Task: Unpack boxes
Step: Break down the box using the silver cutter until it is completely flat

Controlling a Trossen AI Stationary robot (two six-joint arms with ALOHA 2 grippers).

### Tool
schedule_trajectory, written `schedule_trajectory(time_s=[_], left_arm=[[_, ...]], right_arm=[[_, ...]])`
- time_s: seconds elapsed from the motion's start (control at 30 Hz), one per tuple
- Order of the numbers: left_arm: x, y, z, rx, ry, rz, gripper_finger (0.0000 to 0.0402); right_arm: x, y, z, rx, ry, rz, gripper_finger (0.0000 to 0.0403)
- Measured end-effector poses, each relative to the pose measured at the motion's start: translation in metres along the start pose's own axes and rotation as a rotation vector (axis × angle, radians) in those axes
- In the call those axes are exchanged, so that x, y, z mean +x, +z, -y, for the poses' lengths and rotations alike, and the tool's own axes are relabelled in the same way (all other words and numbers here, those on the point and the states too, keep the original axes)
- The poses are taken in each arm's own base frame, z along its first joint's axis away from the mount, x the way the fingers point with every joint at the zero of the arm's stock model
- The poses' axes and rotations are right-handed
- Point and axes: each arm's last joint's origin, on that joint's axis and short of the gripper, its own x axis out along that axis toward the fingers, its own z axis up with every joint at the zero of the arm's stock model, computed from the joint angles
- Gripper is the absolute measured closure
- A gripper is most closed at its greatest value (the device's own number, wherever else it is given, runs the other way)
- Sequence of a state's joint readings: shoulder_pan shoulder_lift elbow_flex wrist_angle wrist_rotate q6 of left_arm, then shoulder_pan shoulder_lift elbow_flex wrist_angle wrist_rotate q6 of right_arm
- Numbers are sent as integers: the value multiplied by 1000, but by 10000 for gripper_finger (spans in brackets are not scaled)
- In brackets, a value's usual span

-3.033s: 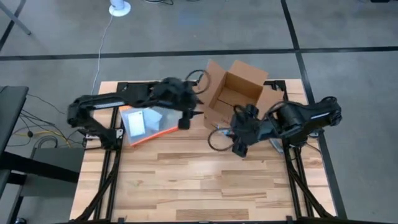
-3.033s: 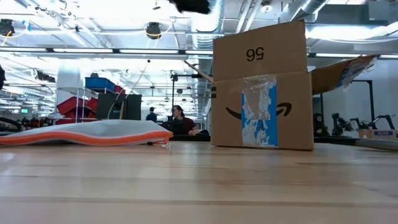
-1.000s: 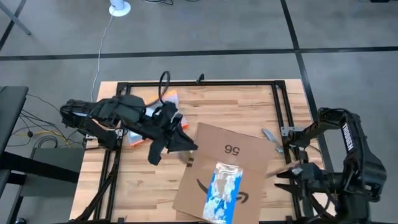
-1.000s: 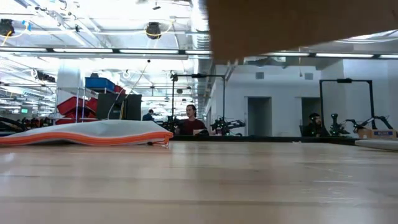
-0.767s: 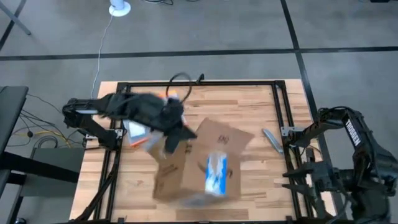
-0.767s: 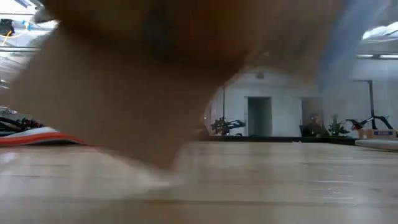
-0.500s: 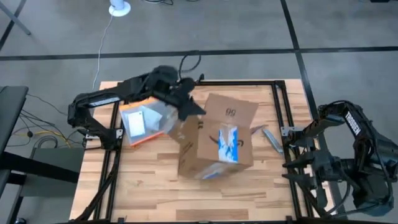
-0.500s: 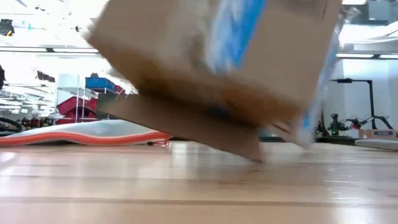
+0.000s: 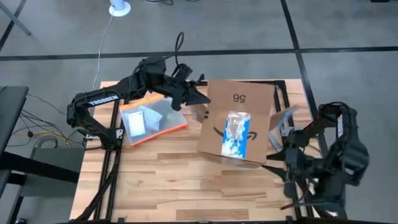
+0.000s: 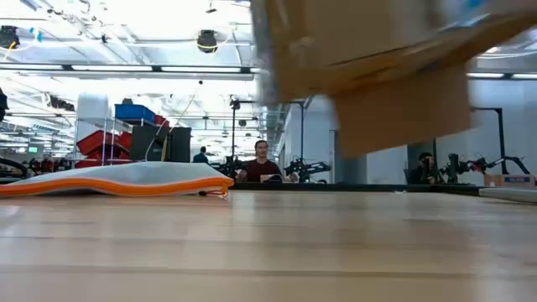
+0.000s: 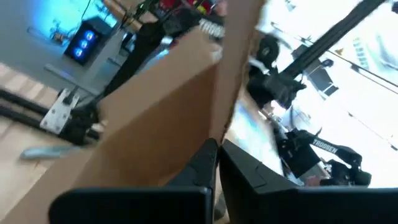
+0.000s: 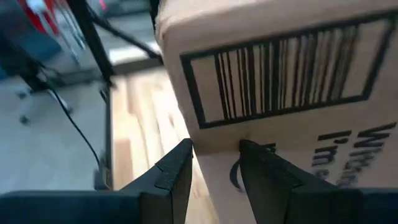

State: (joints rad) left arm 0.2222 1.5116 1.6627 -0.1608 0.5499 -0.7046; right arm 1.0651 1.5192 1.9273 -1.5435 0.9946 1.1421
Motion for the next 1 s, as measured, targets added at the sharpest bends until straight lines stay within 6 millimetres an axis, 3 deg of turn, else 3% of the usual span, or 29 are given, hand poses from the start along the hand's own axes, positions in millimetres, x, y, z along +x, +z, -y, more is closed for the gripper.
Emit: schedule_trajectory(time_s=[0.33, 0.6, 0.8, 1.0], left_arm=[[0, 4, -6, 4, 25, 37, 401], [-9, 8, -22, 20, 115, 21, 401], [-11, 11, -24, 36, 123, 36, 401], [-2, 1, -13, 34, 82, -3, 401]], right_arm=[[29, -6, -22, -14, 31, 51, 285], [16, 2, -36, -1, 155, 119, 285], [30, 5, -34, -7, 100, 115, 285], [54, 13, -15, -71, -49, 87, 285]])
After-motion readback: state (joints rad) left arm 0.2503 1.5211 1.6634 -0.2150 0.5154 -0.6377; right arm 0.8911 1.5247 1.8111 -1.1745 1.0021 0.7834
